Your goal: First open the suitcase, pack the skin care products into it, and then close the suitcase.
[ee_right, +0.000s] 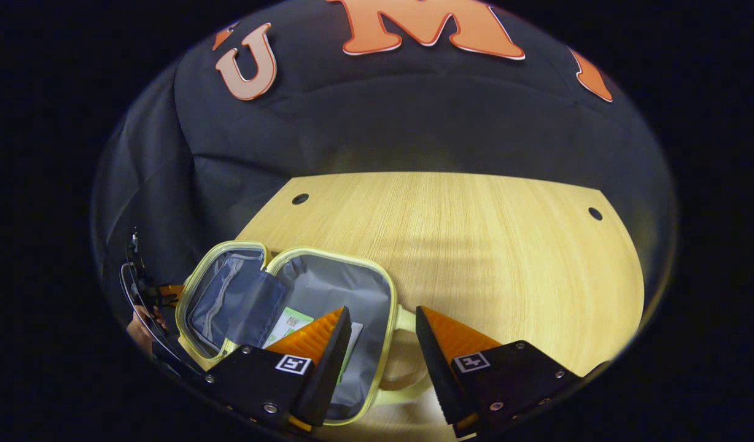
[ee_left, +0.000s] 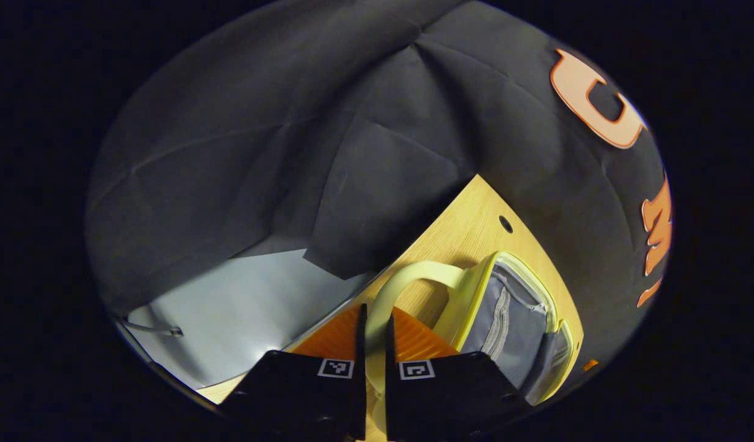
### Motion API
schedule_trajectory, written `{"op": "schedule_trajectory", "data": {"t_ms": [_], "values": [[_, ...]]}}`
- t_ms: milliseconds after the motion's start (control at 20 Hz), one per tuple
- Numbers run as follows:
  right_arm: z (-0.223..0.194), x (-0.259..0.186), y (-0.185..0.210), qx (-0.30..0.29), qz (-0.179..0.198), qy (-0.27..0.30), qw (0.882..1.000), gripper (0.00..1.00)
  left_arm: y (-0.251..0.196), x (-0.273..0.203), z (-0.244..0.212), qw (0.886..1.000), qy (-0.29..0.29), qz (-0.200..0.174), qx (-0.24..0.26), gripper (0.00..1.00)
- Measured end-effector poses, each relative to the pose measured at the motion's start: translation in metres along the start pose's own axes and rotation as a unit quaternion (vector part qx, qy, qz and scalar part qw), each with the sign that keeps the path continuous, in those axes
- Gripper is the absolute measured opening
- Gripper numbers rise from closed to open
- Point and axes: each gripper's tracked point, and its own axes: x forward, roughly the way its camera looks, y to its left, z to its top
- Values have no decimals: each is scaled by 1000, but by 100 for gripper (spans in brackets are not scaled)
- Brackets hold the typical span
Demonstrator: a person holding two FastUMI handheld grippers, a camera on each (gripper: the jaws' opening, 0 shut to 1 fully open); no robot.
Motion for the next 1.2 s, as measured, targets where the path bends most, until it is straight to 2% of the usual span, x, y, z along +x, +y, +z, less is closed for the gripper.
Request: {"op": "schedule_trajectory", "data": {"t_ms": [50,200,350,500,750,1050,1150,1200], "values": [[5,-5,-2,-6,-5,-12,1000,71,-3,-3,3,1000,-8,-2,16,13],[25,-18,-15,-27,-24,-57,998,75,-14,-14,16,997,-37,5,69,12],[39,-35,-29,-49,-44,-81,994,79,-27,-37,33,994,-67,14,83,12],[53,-52,-36,-61,-59,-113,990,84,-49,-78,56,987,-121,4,108,12],[71,-77,-54,-91,-64,-145,983,88,-106,-135,75,973,-175,-27,148,12],[80,-101,-77,-123,-62,-178,974,90,-185,-177,70,956,-211,-46,199,12],[82,-108,-84,-134,-63,-190,971,91,-219,-192,66,948,-221,-69,217,12],[84,-112,-88,-140,-63,-195,969,91,-235,-195,59,948,-216,-80,220,11]]}}
